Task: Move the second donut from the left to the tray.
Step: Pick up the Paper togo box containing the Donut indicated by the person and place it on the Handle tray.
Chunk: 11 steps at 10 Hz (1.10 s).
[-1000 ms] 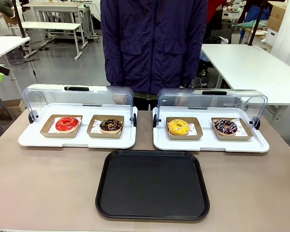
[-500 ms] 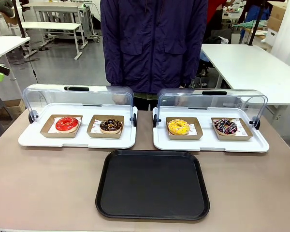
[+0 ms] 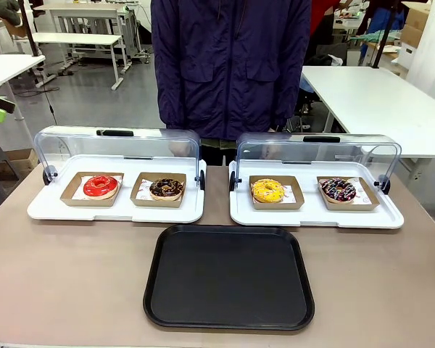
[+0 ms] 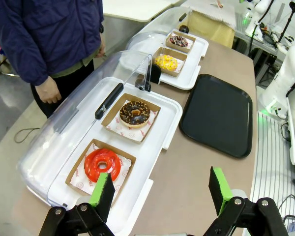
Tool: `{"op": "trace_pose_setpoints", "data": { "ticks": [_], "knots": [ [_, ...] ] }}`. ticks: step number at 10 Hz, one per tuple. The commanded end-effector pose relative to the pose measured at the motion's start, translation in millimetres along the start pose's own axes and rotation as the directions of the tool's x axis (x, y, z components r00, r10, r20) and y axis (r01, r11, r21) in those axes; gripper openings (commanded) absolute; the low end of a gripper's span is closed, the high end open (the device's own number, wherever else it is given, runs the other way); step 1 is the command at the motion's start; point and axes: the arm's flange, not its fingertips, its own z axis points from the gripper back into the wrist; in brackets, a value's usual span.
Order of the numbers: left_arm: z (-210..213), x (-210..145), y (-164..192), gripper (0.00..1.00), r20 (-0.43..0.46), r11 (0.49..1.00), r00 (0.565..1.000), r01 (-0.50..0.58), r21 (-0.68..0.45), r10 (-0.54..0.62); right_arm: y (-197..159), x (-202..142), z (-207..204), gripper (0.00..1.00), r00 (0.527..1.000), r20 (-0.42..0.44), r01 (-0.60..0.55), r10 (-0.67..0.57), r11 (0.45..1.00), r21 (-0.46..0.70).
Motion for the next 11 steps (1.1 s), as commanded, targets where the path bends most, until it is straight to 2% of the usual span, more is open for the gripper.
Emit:
{"op": "trace_pose_setpoints", "data": {
  "ticks": [1, 11],
  "knots": [
    [0.7, 1.3, -0.8, 1.00, 0.016, 1.000, 1.000, 0.009, -0.007, -0.009, -3.3, 2.4, -1.3, 1.00, 0.999, 0.030, -0.026, 0.026, 1.000, 0.001],
    [0.7, 1.3, -0.8, 1.00, 0.016, 1.000, 1.000, 0.009, -0.007, -0.009, -3.3, 2.4, -1.3, 1.00, 0.999, 0.030, -0.026, 0.026, 1.000, 0.001]
  ]
}}
